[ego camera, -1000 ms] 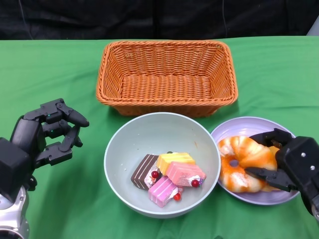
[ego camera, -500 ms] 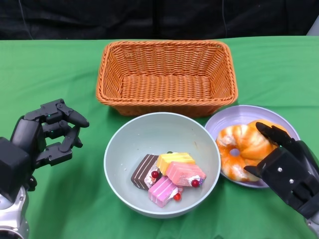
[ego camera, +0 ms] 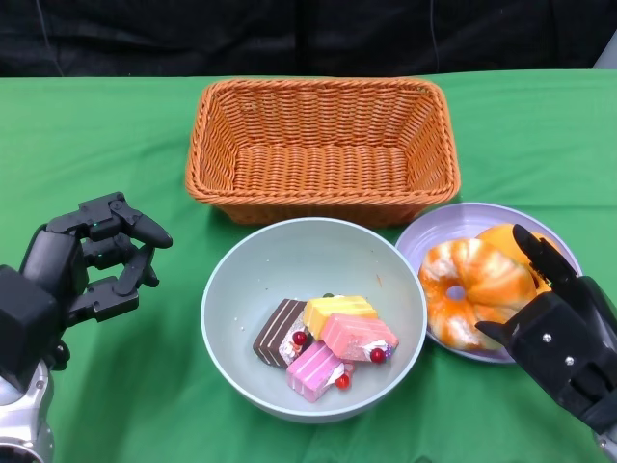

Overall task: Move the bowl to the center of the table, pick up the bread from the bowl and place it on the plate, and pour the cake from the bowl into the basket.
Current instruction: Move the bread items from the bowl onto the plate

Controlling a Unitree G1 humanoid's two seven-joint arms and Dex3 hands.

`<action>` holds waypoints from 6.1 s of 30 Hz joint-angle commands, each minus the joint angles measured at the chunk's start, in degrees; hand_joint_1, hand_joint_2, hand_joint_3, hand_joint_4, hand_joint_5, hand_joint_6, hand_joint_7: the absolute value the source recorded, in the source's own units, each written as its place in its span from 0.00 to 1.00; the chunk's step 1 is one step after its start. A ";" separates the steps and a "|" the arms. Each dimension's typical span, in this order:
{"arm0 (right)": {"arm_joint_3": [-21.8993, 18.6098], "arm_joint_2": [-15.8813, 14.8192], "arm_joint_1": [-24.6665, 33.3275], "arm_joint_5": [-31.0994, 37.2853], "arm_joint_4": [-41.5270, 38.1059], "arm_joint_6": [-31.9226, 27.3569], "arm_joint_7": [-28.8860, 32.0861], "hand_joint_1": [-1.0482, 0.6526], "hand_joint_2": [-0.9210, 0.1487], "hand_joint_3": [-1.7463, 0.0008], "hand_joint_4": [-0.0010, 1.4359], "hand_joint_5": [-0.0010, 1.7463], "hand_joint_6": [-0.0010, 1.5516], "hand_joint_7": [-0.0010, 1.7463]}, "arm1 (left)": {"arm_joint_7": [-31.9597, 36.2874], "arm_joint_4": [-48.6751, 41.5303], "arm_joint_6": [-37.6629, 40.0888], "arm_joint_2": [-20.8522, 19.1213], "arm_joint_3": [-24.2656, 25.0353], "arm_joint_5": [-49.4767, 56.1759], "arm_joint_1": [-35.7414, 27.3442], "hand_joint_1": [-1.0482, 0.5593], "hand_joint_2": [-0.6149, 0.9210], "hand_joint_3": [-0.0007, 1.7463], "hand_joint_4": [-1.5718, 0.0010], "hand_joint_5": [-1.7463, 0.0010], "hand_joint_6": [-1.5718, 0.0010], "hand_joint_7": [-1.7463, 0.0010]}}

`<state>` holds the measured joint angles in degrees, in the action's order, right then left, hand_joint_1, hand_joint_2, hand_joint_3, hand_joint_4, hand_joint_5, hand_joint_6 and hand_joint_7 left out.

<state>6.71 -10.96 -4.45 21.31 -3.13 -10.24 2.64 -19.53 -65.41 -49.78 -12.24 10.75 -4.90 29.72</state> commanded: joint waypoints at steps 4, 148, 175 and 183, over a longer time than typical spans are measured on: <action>-1.07 -1.65 0.94 -0.36 1.34 0.64 -0.70 0.31 0.00 0.93 0.58 0.09 0.13 0.02 | -0.21 0.17 0.73 -1.20 0.31 -0.26 0.24 0.67 0.85 0.52 0.51 0.10 0.50 0.31; 4.71 4.46 -6.15 6.07 -4.83 -2.84 3.12 0.33 0.00 0.92 0.64 0.13 0.46 0.05 | 1.94 3.50 -5.61 -3.68 -3.49 3.96 -1.89 0.65 0.82 0.49 0.47 0.22 0.46 0.41; 1.29 6.54 -7.40 -1.94 -7.11 -4.30 1.35 0.49 0.00 0.93 0.79 0.10 0.64 0.04 | 3.00 3.77 -5.95 -4.05 -3.79 5.13 -2.13 0.66 0.80 0.52 0.46 0.24 0.45 0.43; -6.77 10.33 -9.27 -13.84 -6.62 -12.43 -1.37 0.45 0.00 0.89 0.86 0.13 0.65 0.04 | 3.52 3.77 -6.03 -4.31 -3.97 5.72 -2.23 0.66 0.80 0.52 0.46 0.25 0.45 0.43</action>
<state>2.07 -0.94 -12.87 9.48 -10.07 -20.97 1.68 -16.76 -62.04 -55.59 -15.46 6.94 0.31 28.42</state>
